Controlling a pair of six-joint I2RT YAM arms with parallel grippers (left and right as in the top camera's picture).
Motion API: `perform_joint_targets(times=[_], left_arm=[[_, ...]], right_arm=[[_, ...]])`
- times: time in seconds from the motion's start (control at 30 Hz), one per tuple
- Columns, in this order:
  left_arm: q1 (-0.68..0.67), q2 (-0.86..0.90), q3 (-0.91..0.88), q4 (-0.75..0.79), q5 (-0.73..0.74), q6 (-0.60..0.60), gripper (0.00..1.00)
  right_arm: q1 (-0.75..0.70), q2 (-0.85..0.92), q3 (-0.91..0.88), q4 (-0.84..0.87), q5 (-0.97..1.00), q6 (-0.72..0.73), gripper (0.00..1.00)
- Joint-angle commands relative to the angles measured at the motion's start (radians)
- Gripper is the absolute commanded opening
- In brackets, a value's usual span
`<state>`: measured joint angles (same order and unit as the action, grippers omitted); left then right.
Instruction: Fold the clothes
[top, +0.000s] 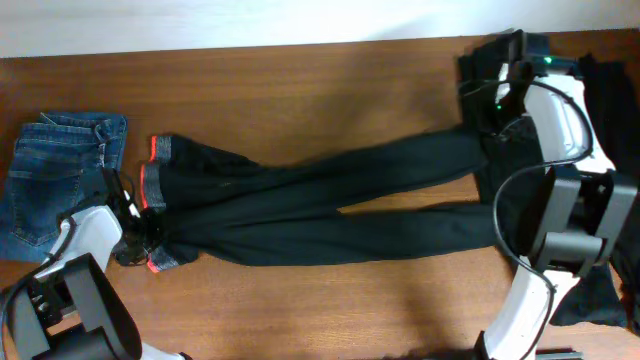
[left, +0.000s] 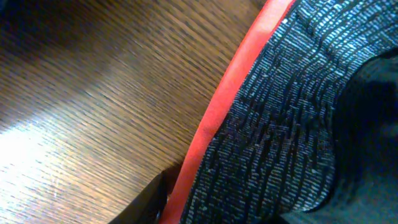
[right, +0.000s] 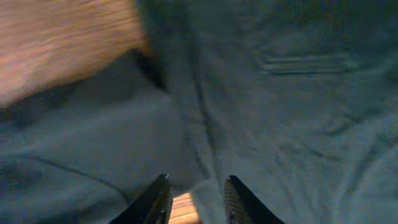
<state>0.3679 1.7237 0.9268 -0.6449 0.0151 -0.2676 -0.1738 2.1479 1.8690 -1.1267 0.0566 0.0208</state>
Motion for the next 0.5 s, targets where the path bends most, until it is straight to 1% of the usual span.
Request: perform_joint_targets(times=[0.0,0.07,0.17,0.2,0.47], left_arm=[[0.008,0.006,-0.011,0.010,0.007,0.011,0.39],[0.008,0.006,-0.011,0.010,0.007,0.011,0.45],[0.008,0.006,-0.011,0.009,0.007,0.011,0.49],[0.008,0.006,-0.011,0.009,0.007,0.011,0.50],[0.008,0.006,-0.011,0.008,0.008,0.011,0.52]], right_arm=[[0.060,-0.026,0.014,-0.003,-0.074,-0.156,0.33],[0.095,-0.025,0.014,-0.003,-0.117,-0.187,0.33],[0.132,-0.015,0.014,0.002,-0.124,-0.190,0.34],[0.149,-0.006,0.012,0.008,-0.124,-0.190,0.36],[0.199,0.072,-0.029,0.071,-0.129,-0.190,0.36]])
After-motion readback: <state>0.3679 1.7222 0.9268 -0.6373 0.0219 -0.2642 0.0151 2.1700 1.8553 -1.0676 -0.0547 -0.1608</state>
